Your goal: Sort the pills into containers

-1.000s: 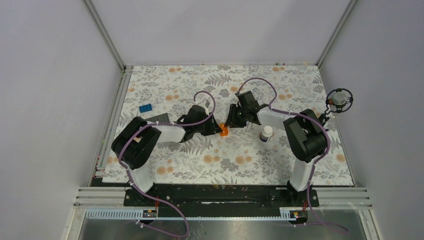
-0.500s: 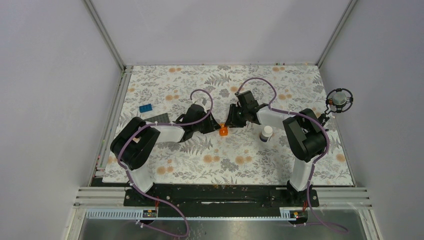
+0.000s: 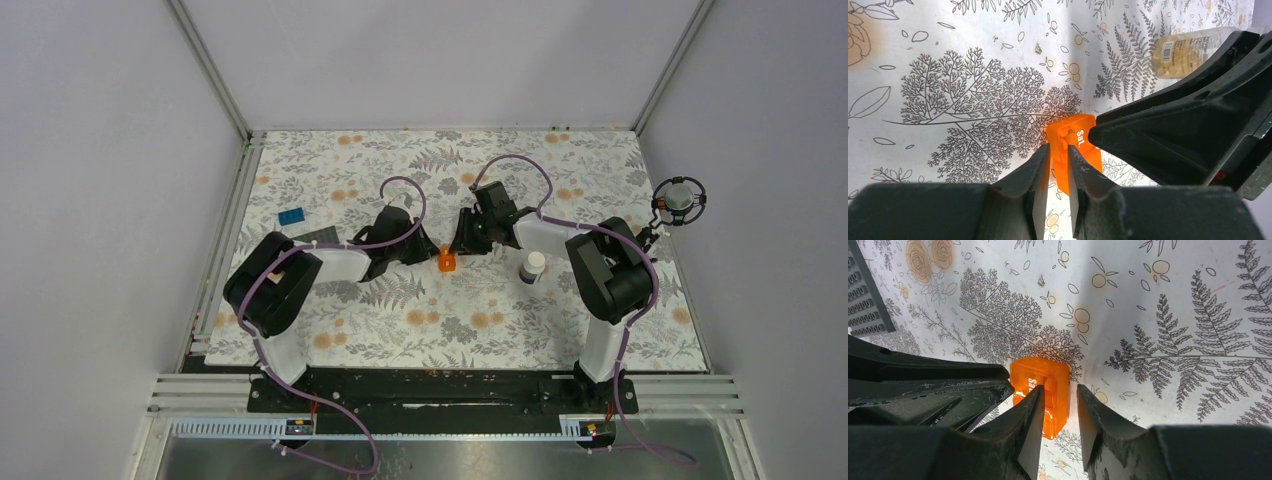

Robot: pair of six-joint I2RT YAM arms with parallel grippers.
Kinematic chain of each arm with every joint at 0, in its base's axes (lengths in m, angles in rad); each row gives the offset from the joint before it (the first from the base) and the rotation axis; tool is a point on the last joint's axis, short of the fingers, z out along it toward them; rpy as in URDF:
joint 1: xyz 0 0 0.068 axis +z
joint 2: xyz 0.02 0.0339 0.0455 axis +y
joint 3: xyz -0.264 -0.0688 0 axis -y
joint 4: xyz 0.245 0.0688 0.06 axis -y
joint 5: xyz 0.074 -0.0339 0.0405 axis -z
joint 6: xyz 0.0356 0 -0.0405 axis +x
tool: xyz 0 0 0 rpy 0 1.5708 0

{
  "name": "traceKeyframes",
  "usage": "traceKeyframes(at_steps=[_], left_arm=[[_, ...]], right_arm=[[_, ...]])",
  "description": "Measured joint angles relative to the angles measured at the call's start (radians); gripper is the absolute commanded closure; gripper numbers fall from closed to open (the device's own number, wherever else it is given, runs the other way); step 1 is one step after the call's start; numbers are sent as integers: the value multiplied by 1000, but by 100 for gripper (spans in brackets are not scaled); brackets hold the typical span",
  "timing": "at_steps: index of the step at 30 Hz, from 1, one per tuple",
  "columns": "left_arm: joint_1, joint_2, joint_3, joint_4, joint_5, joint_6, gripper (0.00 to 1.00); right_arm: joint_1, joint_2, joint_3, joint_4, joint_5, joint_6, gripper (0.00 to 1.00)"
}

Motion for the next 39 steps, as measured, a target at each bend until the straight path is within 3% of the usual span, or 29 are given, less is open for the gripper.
traceKeyframes(at_steps=[8, 19, 25, 36, 39], left_arm=[[0, 34, 30, 3, 3, 2, 91], [-7, 36, 24, 23, -6, 24, 94], [-8, 43, 10, 58, -8, 3, 100], [-13, 52, 0, 76, -43, -80, 100], [-16, 43, -3, 74, -52, -87, 91]], right_arm=[[0, 0, 0, 0, -8, -10, 65], [0, 3, 0, 1, -23, -17, 67], [0, 6, 0, 0, -23, -17, 69], [21, 10, 39, -61, 32, -22, 69], [24, 11, 46, -69, 41, -23, 66]])
